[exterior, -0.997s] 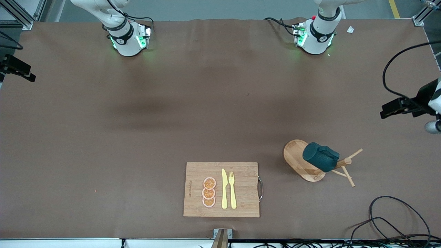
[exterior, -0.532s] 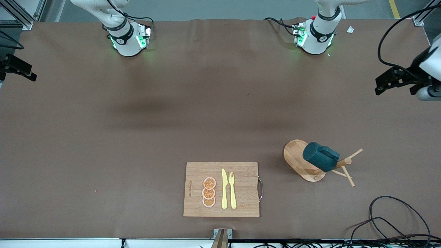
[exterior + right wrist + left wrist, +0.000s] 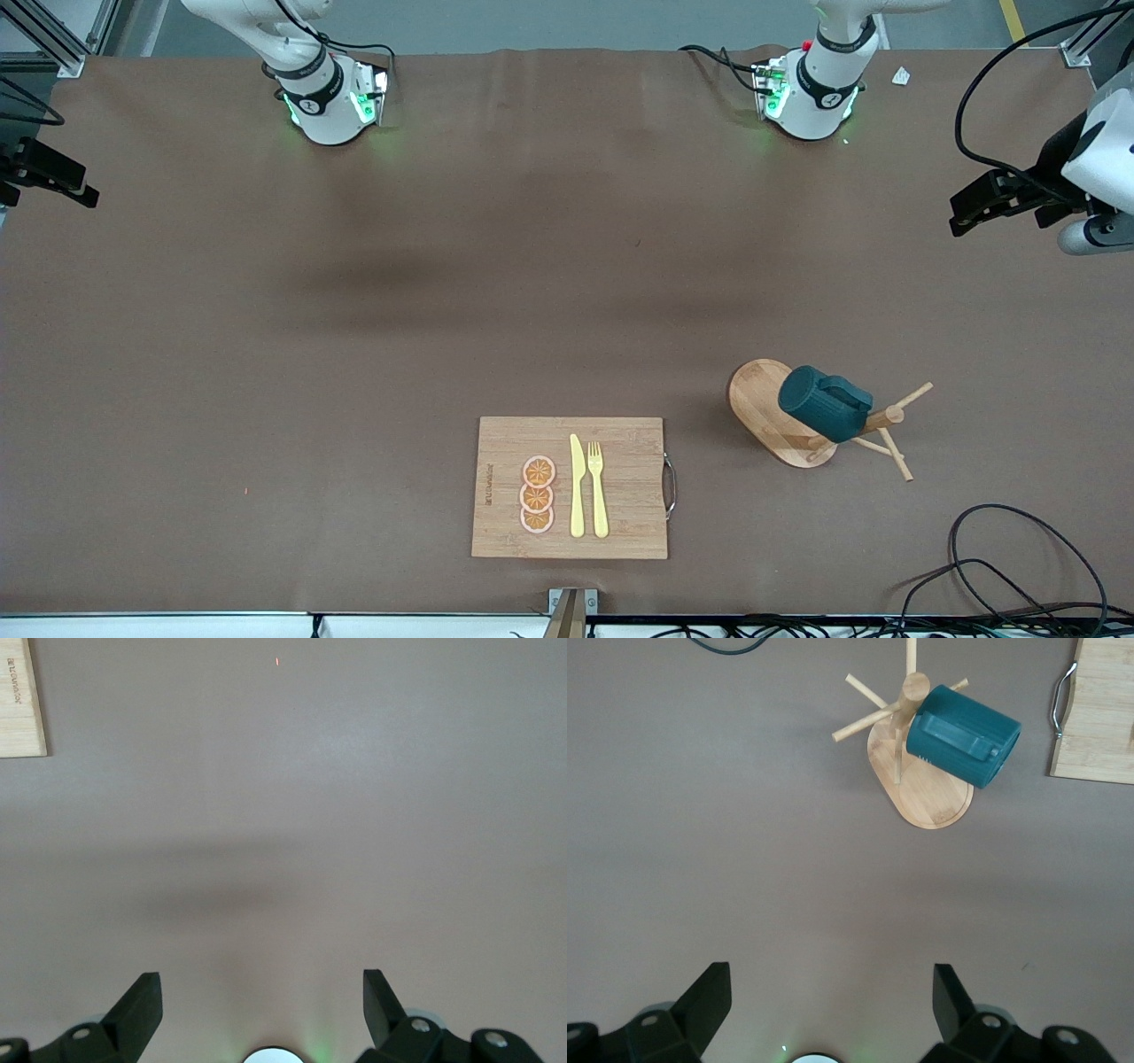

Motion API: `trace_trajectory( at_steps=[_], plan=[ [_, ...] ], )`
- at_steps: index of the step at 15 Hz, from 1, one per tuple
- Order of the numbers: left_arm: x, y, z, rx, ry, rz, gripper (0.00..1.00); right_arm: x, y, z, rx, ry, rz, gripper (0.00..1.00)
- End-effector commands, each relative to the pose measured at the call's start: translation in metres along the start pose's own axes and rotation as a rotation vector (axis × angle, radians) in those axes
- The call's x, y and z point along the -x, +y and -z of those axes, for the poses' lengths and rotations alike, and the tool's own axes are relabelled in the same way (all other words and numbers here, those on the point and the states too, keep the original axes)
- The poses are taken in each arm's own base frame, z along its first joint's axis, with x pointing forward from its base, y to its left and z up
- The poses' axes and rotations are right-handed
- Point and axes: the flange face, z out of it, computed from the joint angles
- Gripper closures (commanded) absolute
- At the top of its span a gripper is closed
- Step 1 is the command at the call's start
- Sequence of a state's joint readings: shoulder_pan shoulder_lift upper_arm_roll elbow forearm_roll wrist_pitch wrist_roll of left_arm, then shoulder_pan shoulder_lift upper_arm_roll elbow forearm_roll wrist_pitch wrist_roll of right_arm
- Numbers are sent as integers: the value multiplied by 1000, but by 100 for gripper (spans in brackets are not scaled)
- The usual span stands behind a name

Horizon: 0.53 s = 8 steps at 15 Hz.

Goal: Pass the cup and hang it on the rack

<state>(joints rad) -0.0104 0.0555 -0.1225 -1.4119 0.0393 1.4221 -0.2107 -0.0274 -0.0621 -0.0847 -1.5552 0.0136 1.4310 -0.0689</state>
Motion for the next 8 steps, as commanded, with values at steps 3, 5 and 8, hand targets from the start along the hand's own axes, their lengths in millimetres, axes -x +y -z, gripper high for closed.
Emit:
trace_trajectory(
  at_steps=[3,5,8],
  plan=[
    [24,-26,7,10,27,-40,0,9,-1,3,-12,-8,5,0],
    [32,-33,5,40,15,-58,0,9,-2,4,-4,-5,27,0],
    [54,-33,7,66,19,-60,0,9,-2,5,2,-4,31,0]
  ],
)
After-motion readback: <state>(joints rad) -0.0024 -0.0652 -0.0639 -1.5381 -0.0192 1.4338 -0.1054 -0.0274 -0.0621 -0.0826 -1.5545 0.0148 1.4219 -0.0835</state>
